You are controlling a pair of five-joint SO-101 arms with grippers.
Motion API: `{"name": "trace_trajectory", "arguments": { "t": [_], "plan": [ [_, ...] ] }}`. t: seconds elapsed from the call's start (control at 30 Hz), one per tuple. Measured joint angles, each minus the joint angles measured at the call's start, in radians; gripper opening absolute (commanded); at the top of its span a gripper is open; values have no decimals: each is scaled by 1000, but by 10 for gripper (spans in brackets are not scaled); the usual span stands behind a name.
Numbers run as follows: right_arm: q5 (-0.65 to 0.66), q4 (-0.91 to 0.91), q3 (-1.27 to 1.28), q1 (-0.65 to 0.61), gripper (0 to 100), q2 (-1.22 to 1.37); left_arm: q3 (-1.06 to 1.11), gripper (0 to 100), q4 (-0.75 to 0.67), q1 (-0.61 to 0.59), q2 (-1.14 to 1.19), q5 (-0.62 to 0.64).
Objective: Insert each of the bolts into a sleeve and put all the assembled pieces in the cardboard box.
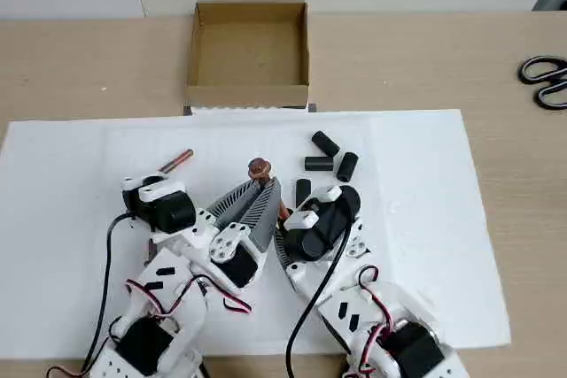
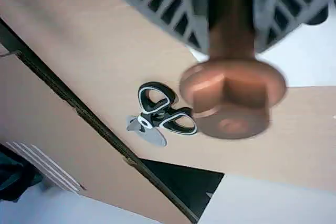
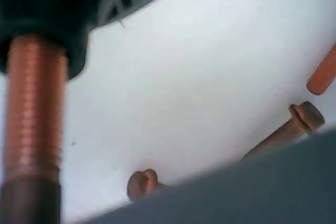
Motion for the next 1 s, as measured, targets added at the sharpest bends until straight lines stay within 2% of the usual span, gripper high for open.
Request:
{"name": "trace_trajectory", "arguments": {
  "t": [0.2, 0.47, 0.83, 0.9, 1.0],
  "plan": [
    [0, 0, 0, 2, 3, 2, -2, 5, 5, 20, 0, 0],
    [0, 2, -2, 6, 3, -2, 2, 5, 123, 117, 0, -6],
    [0, 3, 3, 2, 3, 3, 8, 6, 227, 123, -2, -6],
    [0, 3, 3, 2, 3, 3, 8, 32, 230, 123, -2, -11],
    [0, 3, 3, 2, 3, 3, 6, 122, 230, 126, -3, -49]
  ]
}}
